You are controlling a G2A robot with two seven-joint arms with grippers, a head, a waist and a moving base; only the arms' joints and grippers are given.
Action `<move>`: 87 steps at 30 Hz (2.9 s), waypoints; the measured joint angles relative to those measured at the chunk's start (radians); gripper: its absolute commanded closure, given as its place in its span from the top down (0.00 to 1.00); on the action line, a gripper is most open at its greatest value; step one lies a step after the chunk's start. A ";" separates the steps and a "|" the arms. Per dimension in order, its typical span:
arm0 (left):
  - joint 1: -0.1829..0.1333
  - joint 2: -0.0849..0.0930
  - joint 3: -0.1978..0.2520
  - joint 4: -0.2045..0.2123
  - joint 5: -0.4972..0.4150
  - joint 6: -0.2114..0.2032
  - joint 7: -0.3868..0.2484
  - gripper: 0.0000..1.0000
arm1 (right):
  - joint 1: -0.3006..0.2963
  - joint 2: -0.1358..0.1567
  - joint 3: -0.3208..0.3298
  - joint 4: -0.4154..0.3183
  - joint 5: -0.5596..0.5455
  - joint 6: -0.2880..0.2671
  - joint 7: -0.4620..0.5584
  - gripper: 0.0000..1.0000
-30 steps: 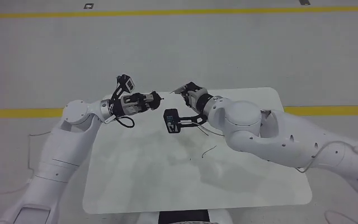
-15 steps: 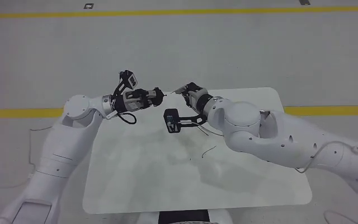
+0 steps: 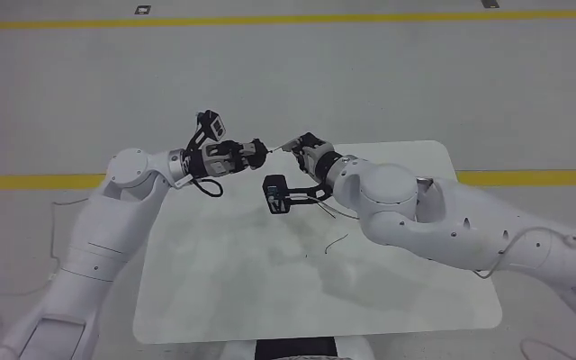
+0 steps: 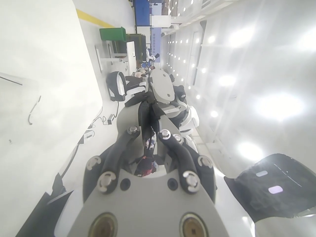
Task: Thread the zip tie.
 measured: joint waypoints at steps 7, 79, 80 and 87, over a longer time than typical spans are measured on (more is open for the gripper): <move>-0.009 -0.002 0.011 0.003 -0.002 -0.001 -0.001 0.00 | 0.001 0.000 0.000 0.003 0.000 0.000 -0.002 0.00; -0.017 0.005 0.026 0.005 -0.002 -0.009 0.002 0.00 | -0.004 0.002 0.000 -0.011 0.000 0.000 0.026 0.00; -0.017 0.005 0.027 0.005 -0.002 -0.010 0.002 0.00 | -0.003 0.002 0.000 -0.011 0.000 0.000 0.025 0.00; -0.021 0.005 0.030 0.007 -0.002 -0.011 0.005 0.00 | -0.003 0.003 0.000 -0.011 0.000 0.000 0.025 0.00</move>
